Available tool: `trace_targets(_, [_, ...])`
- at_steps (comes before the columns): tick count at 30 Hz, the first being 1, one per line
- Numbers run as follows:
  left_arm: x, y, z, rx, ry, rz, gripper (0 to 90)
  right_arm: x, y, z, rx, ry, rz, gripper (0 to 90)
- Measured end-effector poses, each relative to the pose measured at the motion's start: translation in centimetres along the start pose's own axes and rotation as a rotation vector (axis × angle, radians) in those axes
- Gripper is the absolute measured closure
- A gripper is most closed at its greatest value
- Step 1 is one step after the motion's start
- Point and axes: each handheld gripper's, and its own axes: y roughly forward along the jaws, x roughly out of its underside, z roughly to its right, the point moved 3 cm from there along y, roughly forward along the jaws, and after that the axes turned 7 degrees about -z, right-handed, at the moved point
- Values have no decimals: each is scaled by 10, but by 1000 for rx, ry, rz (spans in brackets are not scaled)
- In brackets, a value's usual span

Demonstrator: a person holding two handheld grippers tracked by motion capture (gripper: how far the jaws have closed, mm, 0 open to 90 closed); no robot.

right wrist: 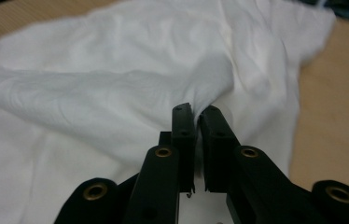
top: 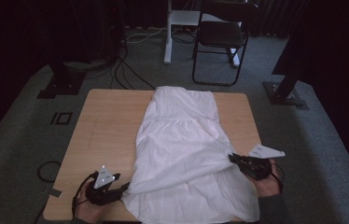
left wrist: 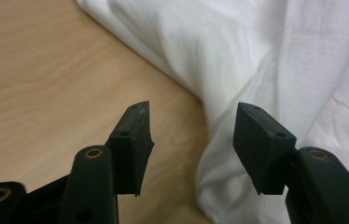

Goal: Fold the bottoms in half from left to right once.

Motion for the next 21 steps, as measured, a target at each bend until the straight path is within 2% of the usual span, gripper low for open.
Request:
trace_targets(3, [4,3,1,4,-3,-10,461,38,0,4,3,71,-73,835])
trace_targets(4, [5,4,1,7,-7,-12,459,49,3,6,6,89,-105,805])
trace_targets(6, [6,6,2,14,-9,-15,457,63,7,9,12,134,-155,633])
trace_targets(7, [6,7,2,16,-5,-19,456,65,7,10,17,150,-151,574])
trace_targets(9, [6,8,3,20,0,-27,445,60,5,11,21,164,-114,476])
trace_targets(11, [7,9,4,19,3,-31,439,44,3,12,25,164,-69,439])
trace_targets(14, [7,12,6,25,3,-31,439,20,14,10,15,134,-53,420])
trace_targets(16, [7,16,8,32,6,-38,442,7,29,9,8,125,-60,402])
trace_targets(19, [7,23,10,43,17,-63,470,-3,58,13,1,143,-110,394])
trace_targets(20, [8,24,12,56,26,-72,532,-4,67,14,-9,154,-125,409])
trace_targets(21, [8,24,14,69,36,-71,639,-4,74,15,-26,162,-142,485])
